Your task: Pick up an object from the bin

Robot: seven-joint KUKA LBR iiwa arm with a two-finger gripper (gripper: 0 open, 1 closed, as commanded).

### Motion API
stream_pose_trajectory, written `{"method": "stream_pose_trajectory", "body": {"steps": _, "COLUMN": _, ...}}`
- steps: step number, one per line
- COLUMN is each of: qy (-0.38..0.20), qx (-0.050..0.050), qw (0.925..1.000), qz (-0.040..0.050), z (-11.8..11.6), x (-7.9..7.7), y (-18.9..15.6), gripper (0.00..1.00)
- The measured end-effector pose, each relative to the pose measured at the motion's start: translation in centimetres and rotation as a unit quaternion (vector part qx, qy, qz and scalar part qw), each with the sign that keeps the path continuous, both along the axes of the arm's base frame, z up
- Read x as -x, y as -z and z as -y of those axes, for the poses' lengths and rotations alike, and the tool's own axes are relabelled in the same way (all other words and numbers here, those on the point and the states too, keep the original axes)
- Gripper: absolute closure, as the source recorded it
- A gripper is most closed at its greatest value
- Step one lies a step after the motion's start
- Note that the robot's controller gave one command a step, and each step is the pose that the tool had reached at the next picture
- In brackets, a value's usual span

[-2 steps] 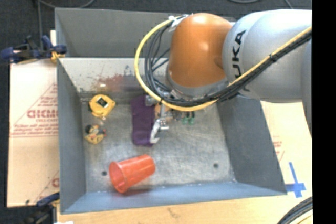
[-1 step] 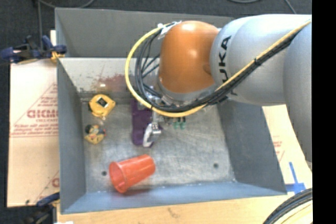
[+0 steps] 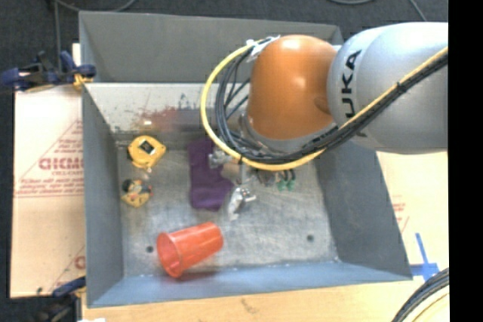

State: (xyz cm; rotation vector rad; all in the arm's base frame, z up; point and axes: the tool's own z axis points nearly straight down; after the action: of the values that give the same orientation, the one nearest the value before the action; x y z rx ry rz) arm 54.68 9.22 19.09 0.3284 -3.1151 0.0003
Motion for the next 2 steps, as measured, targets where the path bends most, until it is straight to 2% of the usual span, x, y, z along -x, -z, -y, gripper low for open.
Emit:
{"method": "stream_pose_trajectory", "body": {"steps": 1, "qy": -0.041, "qx": -0.002, "qw": 0.9991, "qz": 0.0102, "z": -1.1, "x": 2.0, "y": 0.5, "gripper": 0.00}}
{"method": "stream_pose_trajectory", "body": {"steps": 2, "qy": -0.070, "qx": -0.002, "qw": 0.9975, "qz": 0.0077, "z": -1.3, "x": 1.7, "y": 7.3, "gripper": 0.00}}
